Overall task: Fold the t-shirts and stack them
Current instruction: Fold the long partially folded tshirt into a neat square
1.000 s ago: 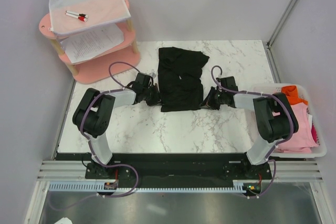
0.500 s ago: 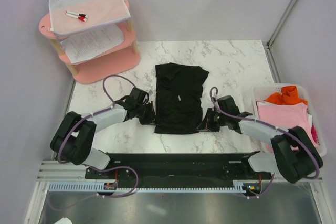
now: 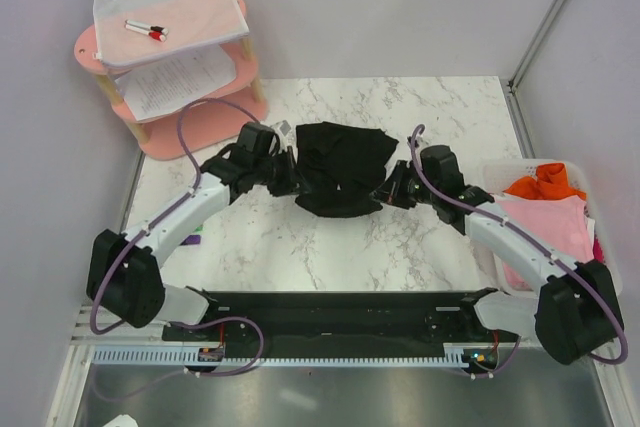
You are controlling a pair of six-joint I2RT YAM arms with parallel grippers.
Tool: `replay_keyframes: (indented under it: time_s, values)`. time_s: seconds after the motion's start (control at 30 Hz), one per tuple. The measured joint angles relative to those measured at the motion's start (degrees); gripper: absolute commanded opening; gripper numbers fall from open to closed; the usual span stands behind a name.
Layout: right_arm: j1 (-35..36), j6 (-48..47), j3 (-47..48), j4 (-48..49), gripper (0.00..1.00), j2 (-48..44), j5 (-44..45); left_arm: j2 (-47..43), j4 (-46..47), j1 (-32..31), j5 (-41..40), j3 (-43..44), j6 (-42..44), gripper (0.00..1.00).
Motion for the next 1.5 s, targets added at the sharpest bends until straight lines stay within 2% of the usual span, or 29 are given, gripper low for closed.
replay_keyframes:
  time_s: [0.4, 0.9, 1.0, 1.03, 1.13, 1.17, 1.23, 1.27, 1.33, 1.37, 1.43, 1.47, 1.5]
  values:
    - [-5.4, -5.5, 16.2, 3.3, 0.00, 15.3, 6.1, 19.6, -1.4, 5.2, 0.4, 19.3, 1.8, 0.02]
    - [-8.1, -6.5, 34.7, 10.1, 0.01, 41.6, 5.7, 37.7, -2.4, 11.9, 6.3, 38.2, 3.1, 0.02]
    - [-8.8, -5.7, 38.0, 10.7, 0.02, 46.0, 5.6, 42.1, -2.8, 13.2, 8.0, 42.0, 3.2, 0.22]
    - [-9.1, -5.4, 38.7, 10.7, 0.02, 47.1, 5.6, 43.5, -2.9, 13.5, 8.4, 43.2, 3.3, 0.49]
    - [-9.8, -4.6, 40.5, 10.7, 0.02, 49.5, 6.5, 47.6, -3.3, 14.3, 10.3, 47.2, 4.4, 0.78]
    - [-10.0, -4.3, 41.3, 10.6, 0.04, 50.2, 7.1, 48.3, -3.3, 14.4, 10.6, 48.0, 4.7, 0.81]
    - [-10.2, -3.8, 43.0, 10.4, 0.12, 51.4, 8.5, 48.8, -3.5, 14.4, 10.6, 48.3, 5.2, 0.87]
    - [-10.3, -3.5, 44.3, 10.5, 0.28, 52.2, 9.2, 48.7, -3.7, 14.4, 10.6, 48.3, 5.4, 1.00]
    - [-10.4, -2.8, 47.4, 10.7, 0.42, 54.1, 10.6, 47.9, -3.7, 14.4, 9.9, 48.2, 6.2, 1.00]
    - [-10.4, -2.7, 48.7, 11.2, 0.61, 54.9, 11.5, 47.1, -3.5, 14.3, 9.4, 47.6, 6.4, 1.00]
    - [-10.6, -2.5, 49.8, 12.8, 0.77, 55.6, 12.4, 44.2, -3.3, 14.2, 8.3, 45.4, 7.0, 1.00]
    - [-10.6, -2.7, 49.8, 13.3, 0.92, 55.6, 12.9, 42.1, -2.8, 14.1, 7.7, 43.8, 7.2, 1.00]
    - [-10.6, -2.6, 49.7, 13.9, 0.98, 55.6, 13.2, 40.3, -2.5, 14.0, 7.3, 42.4, 7.4, 1.00]
